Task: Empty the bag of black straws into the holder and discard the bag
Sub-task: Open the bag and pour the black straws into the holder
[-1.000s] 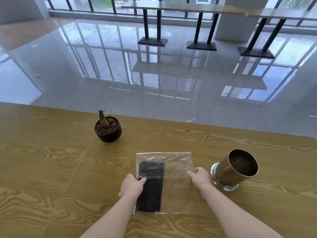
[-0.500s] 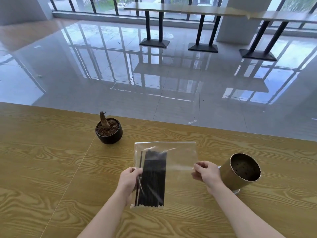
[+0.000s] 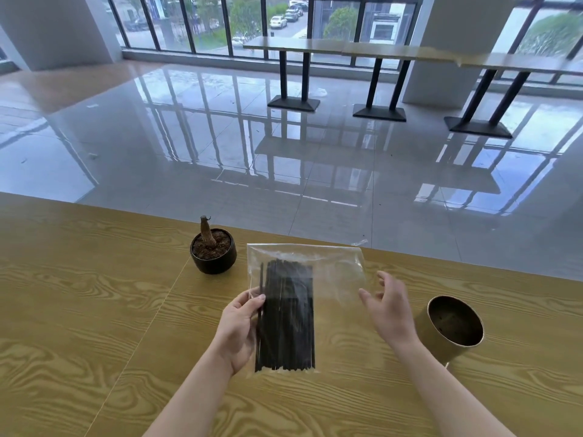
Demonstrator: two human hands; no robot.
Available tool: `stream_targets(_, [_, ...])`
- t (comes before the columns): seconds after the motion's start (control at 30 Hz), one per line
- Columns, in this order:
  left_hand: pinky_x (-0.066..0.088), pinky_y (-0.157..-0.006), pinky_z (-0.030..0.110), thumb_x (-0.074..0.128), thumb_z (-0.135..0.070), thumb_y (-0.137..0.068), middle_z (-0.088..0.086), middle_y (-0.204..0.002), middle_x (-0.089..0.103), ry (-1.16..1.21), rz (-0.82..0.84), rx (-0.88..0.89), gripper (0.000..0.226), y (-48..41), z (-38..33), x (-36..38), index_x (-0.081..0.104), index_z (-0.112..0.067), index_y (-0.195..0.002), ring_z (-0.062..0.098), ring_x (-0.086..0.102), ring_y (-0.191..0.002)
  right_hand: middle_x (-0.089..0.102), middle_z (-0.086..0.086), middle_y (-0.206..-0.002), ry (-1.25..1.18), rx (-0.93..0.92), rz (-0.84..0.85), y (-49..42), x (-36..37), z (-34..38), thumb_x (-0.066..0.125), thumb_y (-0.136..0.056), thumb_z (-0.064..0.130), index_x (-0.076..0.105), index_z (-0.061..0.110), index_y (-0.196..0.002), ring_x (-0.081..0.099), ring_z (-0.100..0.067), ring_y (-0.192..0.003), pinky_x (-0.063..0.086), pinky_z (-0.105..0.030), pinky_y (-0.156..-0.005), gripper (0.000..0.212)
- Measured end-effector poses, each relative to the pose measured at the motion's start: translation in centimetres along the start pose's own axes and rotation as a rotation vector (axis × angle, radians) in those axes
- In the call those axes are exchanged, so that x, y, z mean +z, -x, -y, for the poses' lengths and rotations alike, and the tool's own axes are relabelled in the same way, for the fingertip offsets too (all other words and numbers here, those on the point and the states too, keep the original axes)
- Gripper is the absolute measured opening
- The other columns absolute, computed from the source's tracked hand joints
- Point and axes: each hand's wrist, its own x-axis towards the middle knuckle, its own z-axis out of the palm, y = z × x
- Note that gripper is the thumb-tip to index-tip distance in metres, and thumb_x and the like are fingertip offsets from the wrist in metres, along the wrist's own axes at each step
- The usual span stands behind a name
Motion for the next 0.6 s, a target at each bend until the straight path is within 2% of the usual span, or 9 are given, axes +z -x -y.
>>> stream_targets(0.03, [0.061, -0.062, 0.039, 0.056, -0.011, -0.098, 0.02, -0.107, 0.074, -0.004, 0.013, 0.015, 0.024, 0.2, -0.1, 0.3, 0.066, -0.007, -0.119, 0.028, 0.073, -0.081, 0.058, -0.011, -0.126, 0.134, -0.16, -0.071, 0.5, 0.0, 0.6, 0.077, -0.085, 0.017, 0.055, 0.006, -0.134, 0.057, -0.029, -0.114, 0.048, -0.047, -0.1, 0.054])
stream_targets(0.1, [0.062, -0.067, 0.039, 0.055, -0.012, -0.099, 0.021, -0.111, 0.073, -0.018, 0.043, 0.036, 0.024, 0.5, -0.1, 1.0, 0.066, -0.008, -0.12, 0.029, 0.072, -0.085, 0.06, -0.007, -0.127, 0.218, -0.477, -0.141, 1.5, 0.1, 2.6, 0.081, -0.08, 0.013, 0.064, 0.009, -0.123, 0.054, -0.027, -0.117, 0.047, -0.041, -0.1, 0.047])
stream_targets(0.17, [0.062, -0.066, 0.038, 0.056, -0.013, -0.098, 0.022, -0.11, 0.073, -0.037, 0.069, 0.058, 0.023, 0.8, -0.1, 1.9, 0.067, -0.007, -0.118, 0.029, 0.073, -0.085, 0.065, 0.001, -0.12, 0.171, -0.717, -0.083, 2.4, 0.6, 5.3, 0.08, -0.081, 0.014, 0.07, 0.014, -0.115, 0.057, -0.02, -0.11, 0.048, -0.03, -0.094, 0.036])
stream_targets(0.23, [0.06, -0.063, 0.034, 0.057, -0.014, -0.098, 0.021, -0.105, 0.073, -0.054, 0.112, 0.086, 0.022, 1.2, 0.0, 2.9, 0.07, -0.008, -0.115, 0.027, 0.072, -0.082, 0.066, 0.006, -0.115, 0.142, -0.846, 0.041, 3.2, 1.4, 7.8, 0.076, -0.086, 0.018, 0.072, 0.018, -0.115, 0.057, -0.013, -0.106, 0.048, -0.023, -0.091, 0.03])
stream_targets(0.37, [0.06, -0.066, 0.029, 0.057, -0.016, -0.099, 0.019, -0.105, 0.073, -0.043, 0.277, 0.123, 0.025, 2.2, -0.4, 4.2, 0.07, -0.007, -0.119, 0.023, 0.072, -0.086, 0.065, 0.005, -0.109, 0.155, -0.866, 0.153, 3.5, 2.1, 9.9, 0.07, -0.091, 0.023, 0.073, 0.019, -0.116, 0.055, -0.017, -0.102, 0.052, -0.031, -0.086, 0.026])
stream_targets(0.43, [0.059, -0.068, 0.031, 0.051, -0.009, -0.1, 0.019, -0.106, 0.072, -0.014, 0.354, 0.116, 0.029, 2.4, -0.6, 4.2, 0.067, -0.004, -0.123, 0.023, 0.071, -0.087, 0.063, 0.006, -0.108, 0.176, -0.867, 0.168, 3.2, 1.7, 10.0, 0.069, -0.091, 0.034, 0.073, 0.021, -0.115, 0.054, -0.017, -0.1, 0.054, -0.033, -0.082, 0.028])
stream_targets(0.53, [0.058, -0.07, 0.035, 0.039, 0.003, -0.089, 0.022, -0.108, 0.067, 0.007, 0.421, 0.114, 0.045, 2.7, -1.0, 4.1, 0.063, -0.002, -0.127, 0.023, 0.067, -0.086, 0.06, 0.013, -0.107, 0.222, -0.852, 0.187, 3.0, 1.1, 10.2, 0.062, -0.087, 0.056, 0.072, 0.026, -0.116, 0.052, -0.011, -0.1, 0.053, -0.027, -0.076, 0.043])
stream_targets(0.6, [0.056, -0.072, 0.038, 0.036, 0.002, -0.086, 0.023, -0.107, 0.062, -0.01, 0.431, 0.119, 0.049, 2.7, -1.0, 4.3, 0.063, -0.001, -0.127, 0.024, 0.064, -0.085, 0.06, 0.017, -0.104, 0.214, -0.826, 0.164, 3.0, 0.9, 10.4, 0.066, -0.083, 0.059, 0.072, 0.029, -0.112, 0.052, -0.008, -0.098, 0.048, -0.021, -0.071, 0.042])
